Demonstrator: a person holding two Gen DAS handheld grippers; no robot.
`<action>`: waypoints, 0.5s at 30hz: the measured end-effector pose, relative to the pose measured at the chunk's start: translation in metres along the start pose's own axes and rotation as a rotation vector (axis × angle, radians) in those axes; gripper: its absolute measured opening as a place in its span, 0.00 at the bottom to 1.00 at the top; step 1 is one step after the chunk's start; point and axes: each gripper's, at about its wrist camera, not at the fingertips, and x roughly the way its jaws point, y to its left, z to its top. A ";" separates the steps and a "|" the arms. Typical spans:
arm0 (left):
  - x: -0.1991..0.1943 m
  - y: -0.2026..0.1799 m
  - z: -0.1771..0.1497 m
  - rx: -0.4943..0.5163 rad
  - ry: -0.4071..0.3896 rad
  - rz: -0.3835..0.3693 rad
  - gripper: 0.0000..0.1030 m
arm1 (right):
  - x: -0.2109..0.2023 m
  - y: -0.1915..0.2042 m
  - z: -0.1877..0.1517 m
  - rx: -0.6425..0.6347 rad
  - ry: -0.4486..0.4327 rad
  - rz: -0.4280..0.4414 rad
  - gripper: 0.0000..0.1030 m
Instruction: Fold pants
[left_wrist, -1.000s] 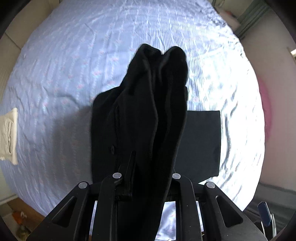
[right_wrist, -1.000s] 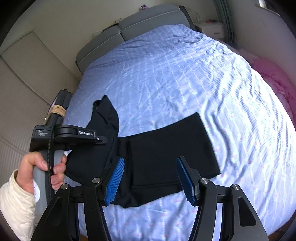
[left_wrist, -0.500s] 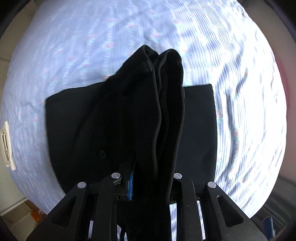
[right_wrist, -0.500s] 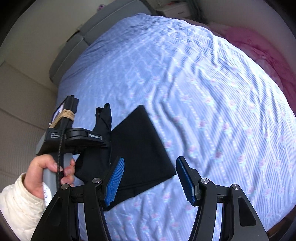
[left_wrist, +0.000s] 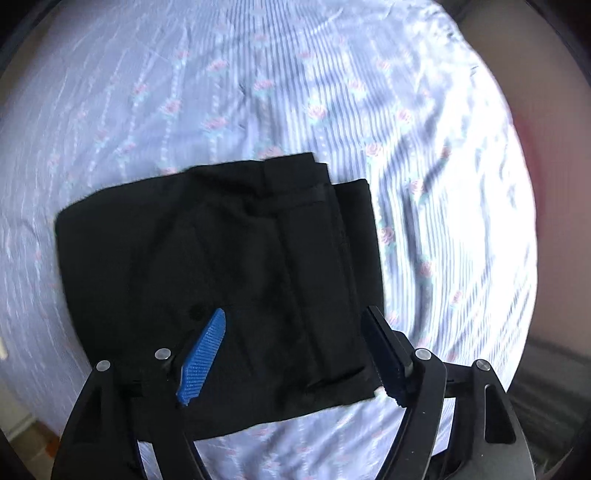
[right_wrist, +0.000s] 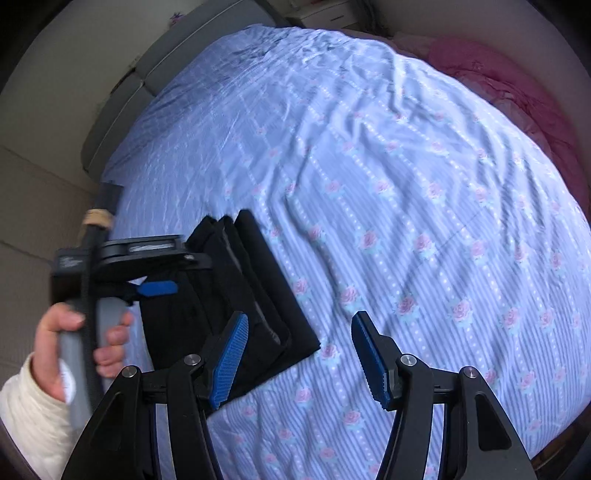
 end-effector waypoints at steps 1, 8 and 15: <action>-0.005 0.006 -0.005 0.017 -0.018 -0.007 0.75 | 0.005 0.004 -0.002 -0.018 0.010 0.017 0.58; -0.022 0.077 -0.078 0.128 -0.144 0.205 0.80 | 0.064 0.049 0.002 -0.229 0.092 0.082 0.58; -0.005 0.105 -0.105 -0.062 -0.083 0.107 0.80 | 0.137 0.078 0.027 -0.323 0.213 0.074 0.58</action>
